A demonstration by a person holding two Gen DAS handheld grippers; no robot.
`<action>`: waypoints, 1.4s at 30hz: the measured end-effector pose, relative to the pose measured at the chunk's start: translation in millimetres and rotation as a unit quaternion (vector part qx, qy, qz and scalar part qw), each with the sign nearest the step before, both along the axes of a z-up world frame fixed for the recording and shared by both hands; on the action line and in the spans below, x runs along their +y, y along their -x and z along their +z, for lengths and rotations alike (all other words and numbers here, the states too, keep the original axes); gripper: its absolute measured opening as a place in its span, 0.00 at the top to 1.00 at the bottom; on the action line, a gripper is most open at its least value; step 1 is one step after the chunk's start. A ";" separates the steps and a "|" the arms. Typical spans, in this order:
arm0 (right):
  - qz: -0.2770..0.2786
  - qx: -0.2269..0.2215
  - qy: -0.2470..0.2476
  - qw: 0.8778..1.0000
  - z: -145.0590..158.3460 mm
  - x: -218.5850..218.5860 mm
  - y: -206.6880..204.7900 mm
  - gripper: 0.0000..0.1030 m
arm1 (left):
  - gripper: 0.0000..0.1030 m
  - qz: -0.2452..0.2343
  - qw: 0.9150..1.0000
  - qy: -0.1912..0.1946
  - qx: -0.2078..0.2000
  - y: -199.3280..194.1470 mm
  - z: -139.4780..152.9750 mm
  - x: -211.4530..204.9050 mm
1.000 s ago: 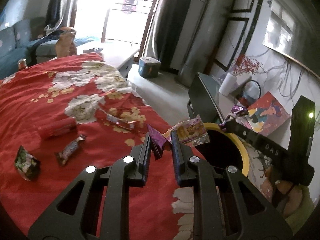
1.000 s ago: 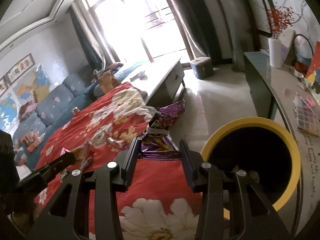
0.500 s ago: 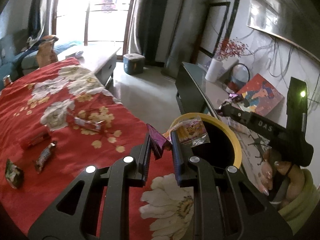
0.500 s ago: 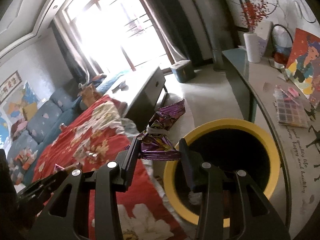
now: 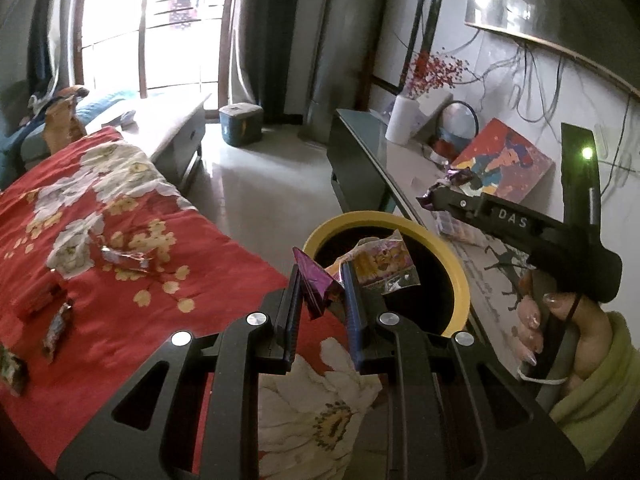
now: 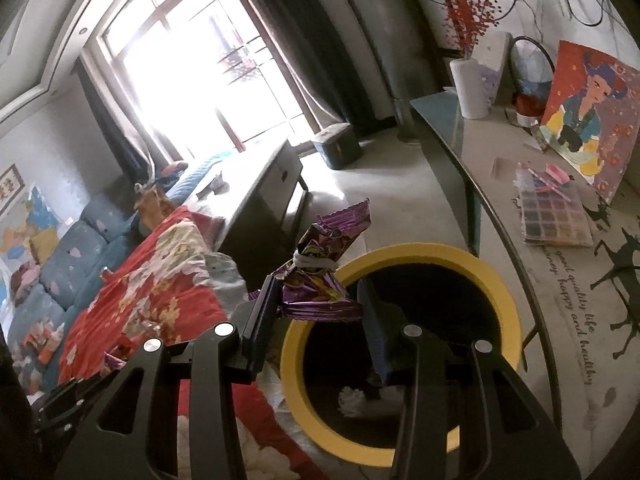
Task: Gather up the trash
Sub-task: 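Open both tools to drop the wrappers into the bin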
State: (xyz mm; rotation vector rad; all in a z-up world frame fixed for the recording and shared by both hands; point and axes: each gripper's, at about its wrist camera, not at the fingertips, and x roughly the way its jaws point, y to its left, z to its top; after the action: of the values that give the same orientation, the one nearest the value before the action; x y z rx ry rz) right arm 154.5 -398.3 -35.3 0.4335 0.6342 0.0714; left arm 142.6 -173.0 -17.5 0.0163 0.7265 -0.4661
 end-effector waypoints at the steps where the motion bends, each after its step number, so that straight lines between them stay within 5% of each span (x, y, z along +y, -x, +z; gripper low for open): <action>1: -0.001 0.002 0.000 1.000 -1.1 -1.4 -0.4 0.62 | 0.86 -0.003 1.000 -0.001 0.001 -0.6 -1.2 -2.2; 37: -0.037 0.094 -0.014 0.995 -73.7 -47.1 -22.8 0.60 | 0.86 -0.043 0.995 -0.049 0.069 -45.6 -73.4 -69.8; 42: -0.040 0.092 -0.020 0.995 -72.3 -51.1 -22.5 0.58 | 0.77 -0.043 0.996 -0.045 0.068 -47.5 -73.5 -70.9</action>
State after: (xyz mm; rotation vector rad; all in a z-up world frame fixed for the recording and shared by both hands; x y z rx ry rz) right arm 177.0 -449.3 -107.6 0.5079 0.7973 -0.0330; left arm 190.1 -243.9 -91.0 0.1004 0.8835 -0.5202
